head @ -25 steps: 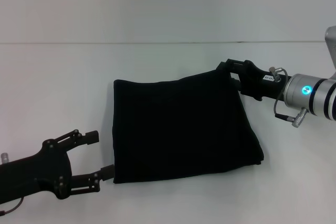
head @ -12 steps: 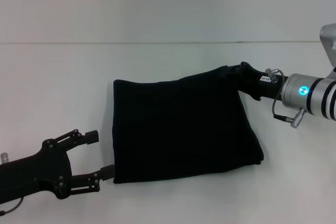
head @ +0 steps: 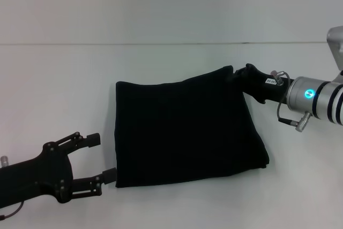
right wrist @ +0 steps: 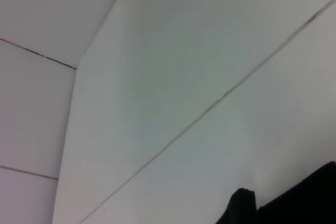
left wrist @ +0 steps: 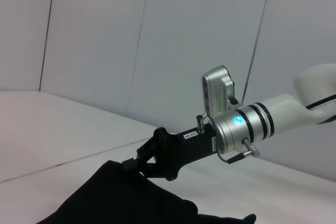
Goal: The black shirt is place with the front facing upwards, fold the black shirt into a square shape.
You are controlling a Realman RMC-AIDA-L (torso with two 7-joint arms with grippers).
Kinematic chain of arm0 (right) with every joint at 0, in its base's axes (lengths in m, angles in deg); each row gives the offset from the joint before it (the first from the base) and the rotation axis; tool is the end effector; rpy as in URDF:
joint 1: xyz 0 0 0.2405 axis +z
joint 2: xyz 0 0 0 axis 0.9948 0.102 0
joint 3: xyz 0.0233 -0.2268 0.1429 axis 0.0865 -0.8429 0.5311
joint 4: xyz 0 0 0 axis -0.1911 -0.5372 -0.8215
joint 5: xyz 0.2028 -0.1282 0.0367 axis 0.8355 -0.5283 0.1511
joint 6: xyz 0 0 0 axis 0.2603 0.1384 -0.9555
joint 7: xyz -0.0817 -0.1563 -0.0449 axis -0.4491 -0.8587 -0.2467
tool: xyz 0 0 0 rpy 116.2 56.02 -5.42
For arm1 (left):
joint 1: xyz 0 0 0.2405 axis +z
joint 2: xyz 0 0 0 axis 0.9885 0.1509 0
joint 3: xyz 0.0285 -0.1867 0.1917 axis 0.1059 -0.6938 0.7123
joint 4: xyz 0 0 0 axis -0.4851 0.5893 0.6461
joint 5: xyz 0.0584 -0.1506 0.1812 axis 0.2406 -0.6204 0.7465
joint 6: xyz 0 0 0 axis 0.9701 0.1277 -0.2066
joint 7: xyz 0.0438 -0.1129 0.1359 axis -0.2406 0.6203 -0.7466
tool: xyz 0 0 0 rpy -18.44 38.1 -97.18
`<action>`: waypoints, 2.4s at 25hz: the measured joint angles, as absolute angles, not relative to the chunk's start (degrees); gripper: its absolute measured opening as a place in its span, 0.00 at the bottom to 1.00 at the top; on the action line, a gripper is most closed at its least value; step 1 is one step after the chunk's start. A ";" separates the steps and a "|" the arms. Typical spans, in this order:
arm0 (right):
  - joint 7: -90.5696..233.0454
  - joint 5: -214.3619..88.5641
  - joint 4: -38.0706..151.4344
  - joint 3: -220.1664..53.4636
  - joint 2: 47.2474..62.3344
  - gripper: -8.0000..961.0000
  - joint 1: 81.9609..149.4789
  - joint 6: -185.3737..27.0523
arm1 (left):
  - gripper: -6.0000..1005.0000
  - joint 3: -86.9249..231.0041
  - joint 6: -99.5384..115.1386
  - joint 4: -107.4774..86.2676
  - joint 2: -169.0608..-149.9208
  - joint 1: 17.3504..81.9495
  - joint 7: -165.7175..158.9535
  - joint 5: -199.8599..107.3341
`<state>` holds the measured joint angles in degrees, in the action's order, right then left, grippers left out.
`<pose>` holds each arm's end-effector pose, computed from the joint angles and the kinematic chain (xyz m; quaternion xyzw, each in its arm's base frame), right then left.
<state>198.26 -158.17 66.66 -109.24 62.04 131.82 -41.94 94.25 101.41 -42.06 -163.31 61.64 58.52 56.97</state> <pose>0.2687 0.4827 -0.1060 -0.6204 0.6966 0.3027 0.1954 -0.3297 0.2946 -0.0184 -0.9134 -0.1898 -0.3165 0.1715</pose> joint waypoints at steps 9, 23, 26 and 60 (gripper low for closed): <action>191.26 -149.79 65.84 -109.39 62.14 0.07 131.74 -42.45 | 0.93 94.25 101.00 -41.80 -163.31 61.73 58.52 56.99; 195.23 -150.55 66.42 -110.77 59.79 0.13 128.49 -41.25 | 0.93 92.28 101.54 -41.80 -163.06 62.26 58.51 56.99; 195.15 -150.52 66.46 -111.18 59.36 0.15 127.84 -40.27 | 0.93 92.02 101.58 -41.80 -163.04 62.28 58.46 56.97; 193.93 -150.93 67.14 -118.44 61.87 0.68 131.51 -44.73 | 0.93 91.97 101.45 -41.80 -163.04 62.06 58.40 56.97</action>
<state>193.93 -150.93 67.14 -118.44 61.87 131.51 -44.73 91.97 101.45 -41.80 -163.04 62.06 58.40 56.97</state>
